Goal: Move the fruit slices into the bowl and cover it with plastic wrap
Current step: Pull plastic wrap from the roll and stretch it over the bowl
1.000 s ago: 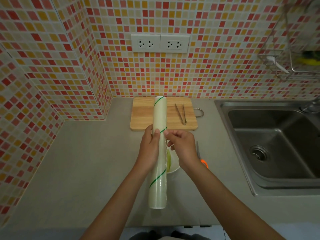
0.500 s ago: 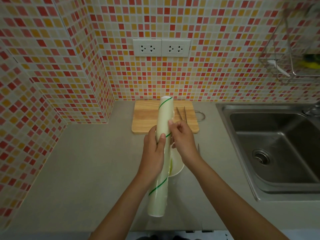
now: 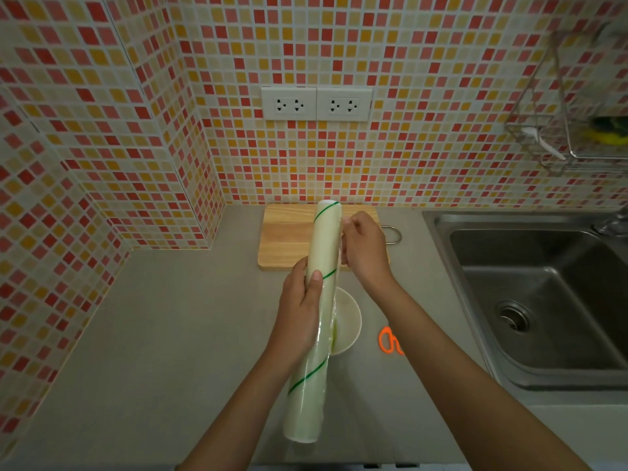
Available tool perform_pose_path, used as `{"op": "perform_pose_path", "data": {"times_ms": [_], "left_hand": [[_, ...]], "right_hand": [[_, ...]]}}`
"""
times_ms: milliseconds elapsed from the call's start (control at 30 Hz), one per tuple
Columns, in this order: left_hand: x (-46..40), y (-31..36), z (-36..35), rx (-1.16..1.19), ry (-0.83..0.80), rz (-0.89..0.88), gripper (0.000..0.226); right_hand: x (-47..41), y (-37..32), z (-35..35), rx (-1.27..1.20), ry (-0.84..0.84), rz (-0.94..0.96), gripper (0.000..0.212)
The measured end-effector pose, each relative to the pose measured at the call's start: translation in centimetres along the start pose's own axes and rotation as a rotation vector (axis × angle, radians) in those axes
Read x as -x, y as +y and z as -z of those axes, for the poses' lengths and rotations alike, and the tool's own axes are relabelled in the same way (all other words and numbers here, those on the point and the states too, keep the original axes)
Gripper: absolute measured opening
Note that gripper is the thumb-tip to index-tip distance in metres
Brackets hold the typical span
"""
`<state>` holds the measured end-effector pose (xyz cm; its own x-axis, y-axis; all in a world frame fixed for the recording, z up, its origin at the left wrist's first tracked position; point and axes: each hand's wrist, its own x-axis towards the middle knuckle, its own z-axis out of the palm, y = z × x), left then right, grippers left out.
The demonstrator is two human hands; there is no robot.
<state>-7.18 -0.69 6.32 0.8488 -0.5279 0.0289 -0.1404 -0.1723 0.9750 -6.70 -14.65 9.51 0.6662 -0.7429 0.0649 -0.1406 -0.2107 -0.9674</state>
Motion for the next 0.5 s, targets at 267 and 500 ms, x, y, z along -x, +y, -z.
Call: {"op": "perform_pose_path", "data": {"times_ms": [267,500], "left_hand": [[0.1,-0.2,-0.2,0.015,0.006,0.018,0.033],[0.3,-0.5,-0.2,0.022,0.008,0.035,0.03]], "right_hand": [[2.0,1.1,-0.1,0.473,-0.066,0.142,0.042],[1.9,1.6,-0.5,0.456,-0.087,0.183,0.03]]}}
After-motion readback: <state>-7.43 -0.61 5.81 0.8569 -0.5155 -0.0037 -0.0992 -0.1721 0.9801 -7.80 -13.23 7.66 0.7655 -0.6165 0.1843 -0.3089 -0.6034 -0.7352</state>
